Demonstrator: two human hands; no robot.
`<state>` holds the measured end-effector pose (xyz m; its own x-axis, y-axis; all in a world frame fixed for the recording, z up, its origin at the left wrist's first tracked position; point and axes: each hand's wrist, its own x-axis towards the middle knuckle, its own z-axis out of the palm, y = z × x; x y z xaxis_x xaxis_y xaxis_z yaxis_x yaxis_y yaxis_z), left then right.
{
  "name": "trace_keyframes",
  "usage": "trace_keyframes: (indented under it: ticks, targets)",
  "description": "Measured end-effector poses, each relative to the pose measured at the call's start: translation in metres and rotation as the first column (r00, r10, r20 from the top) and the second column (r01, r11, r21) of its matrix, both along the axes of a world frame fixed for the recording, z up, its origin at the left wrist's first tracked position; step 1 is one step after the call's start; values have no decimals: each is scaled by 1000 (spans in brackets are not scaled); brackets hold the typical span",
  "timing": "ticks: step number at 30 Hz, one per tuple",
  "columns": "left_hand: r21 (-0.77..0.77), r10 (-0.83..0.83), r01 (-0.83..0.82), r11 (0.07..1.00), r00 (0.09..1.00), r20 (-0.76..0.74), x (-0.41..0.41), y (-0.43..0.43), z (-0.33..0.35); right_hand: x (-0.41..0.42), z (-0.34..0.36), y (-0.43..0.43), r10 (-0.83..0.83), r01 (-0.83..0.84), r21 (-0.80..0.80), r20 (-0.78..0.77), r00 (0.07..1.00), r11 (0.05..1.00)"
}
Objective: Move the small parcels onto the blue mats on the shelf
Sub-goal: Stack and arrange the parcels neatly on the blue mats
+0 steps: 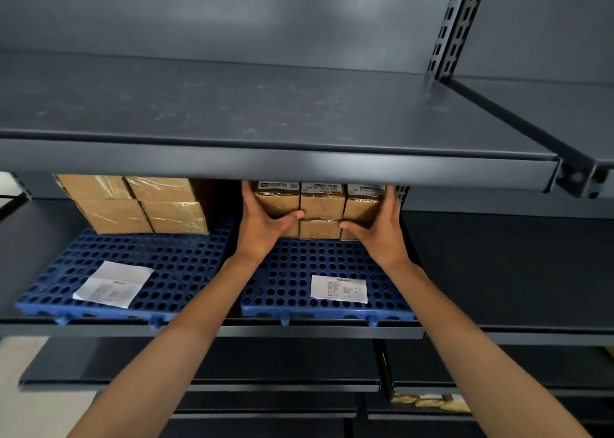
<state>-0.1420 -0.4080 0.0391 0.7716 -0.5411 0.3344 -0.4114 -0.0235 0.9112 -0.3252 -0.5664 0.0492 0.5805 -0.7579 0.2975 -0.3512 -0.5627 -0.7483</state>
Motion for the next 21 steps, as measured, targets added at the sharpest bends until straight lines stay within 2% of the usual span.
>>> trace_keyframes:
  ticks: [2, 4, 6, 8, 9, 11, 14, 21]
  targets:
    - [44, 42, -44, 998, 998, 52, -1, 7, 2, -7, 1, 0, -15, 6, -142, -65, 998, 990]
    - [92, 157, -181, 979, 962, 225, -2, 15, 6, -14, 5, 0, -70, -8, -450, -155, 985, 893]
    - [90, 215, -314, 945, 806, 552, -4, 22, 13, -15, 12, -3, -115, -68, -669, -226, 967, 740]
    - [125, 122, -359, 925, 591, 797, -6, 21, 21, -11, 19, -5, -129, -145, -747, -295, 947, 649]
    - [178, 38, -370, 912, 508, 861, -6, 18, 24, -7, 21, -6, -131, -186, -756, -337, 932, 628]
    - [311, -116, -398, 863, 442, 889, -7, 11, 27, 2, 23, -5, -131, -266, -748, -425, 896, 608]
    - [439, -214, -435, 786, 475, 854, -7, 2, 22, 11, 20, -6, -124, -320, -740, -476, 871, 591]
    - [414, -199, -473, 778, 440, 876, -3, -7, 9, 10, 17, -12, -101, -279, -759, -411, 906, 588]
